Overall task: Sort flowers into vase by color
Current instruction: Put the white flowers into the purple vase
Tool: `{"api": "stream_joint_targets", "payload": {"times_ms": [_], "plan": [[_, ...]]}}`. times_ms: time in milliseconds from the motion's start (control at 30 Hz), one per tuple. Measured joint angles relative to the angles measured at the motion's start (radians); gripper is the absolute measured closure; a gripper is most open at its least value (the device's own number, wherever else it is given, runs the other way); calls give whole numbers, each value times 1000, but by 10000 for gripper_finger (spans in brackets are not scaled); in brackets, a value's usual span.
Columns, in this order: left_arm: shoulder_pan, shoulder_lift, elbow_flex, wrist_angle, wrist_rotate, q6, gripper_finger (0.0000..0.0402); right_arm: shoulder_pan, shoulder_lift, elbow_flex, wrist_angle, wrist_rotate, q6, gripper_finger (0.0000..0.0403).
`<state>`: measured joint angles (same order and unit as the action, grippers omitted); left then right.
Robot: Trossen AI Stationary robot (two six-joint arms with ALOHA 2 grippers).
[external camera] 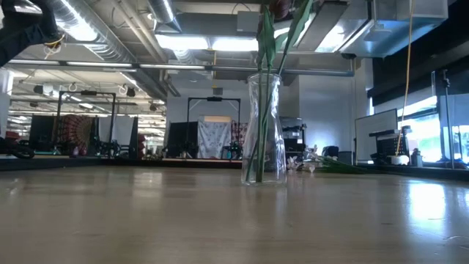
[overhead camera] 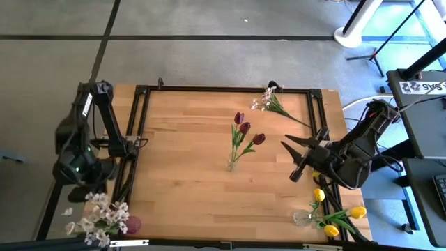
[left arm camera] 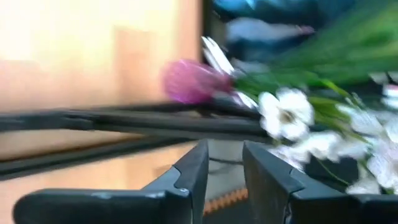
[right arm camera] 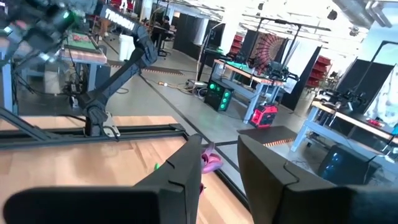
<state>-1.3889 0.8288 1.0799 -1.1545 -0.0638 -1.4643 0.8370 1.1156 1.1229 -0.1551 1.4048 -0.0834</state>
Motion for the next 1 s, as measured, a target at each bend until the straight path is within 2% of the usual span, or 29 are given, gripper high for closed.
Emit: {"api": "stream_joint_targets", "payload": {"times_ms": [100,233,367,533,733,867,1000], "plan": [[15,-2,64,-154,-105,0,314,0,0,0,-40,-1,8,299],[36,-10,100,-301,-260,-37,321,-2,0,0,-115,-11,95,299],[71,-19,99,-423,-430,-112,327,-47,0,0,-222,-121,231,282],[152,-51,84,-412,-724,-125,330,-204,5,0,-318,-376,328,221],[266,-50,83,-383,-1020,-114,331,-378,1,0,-374,-464,286,157],[355,-28,83,-298,-1139,-65,331,-516,-24,0,-463,-578,284,144],[458,6,58,-151,-1190,-1,331,-677,-36,0,-531,-739,241,145]]}}
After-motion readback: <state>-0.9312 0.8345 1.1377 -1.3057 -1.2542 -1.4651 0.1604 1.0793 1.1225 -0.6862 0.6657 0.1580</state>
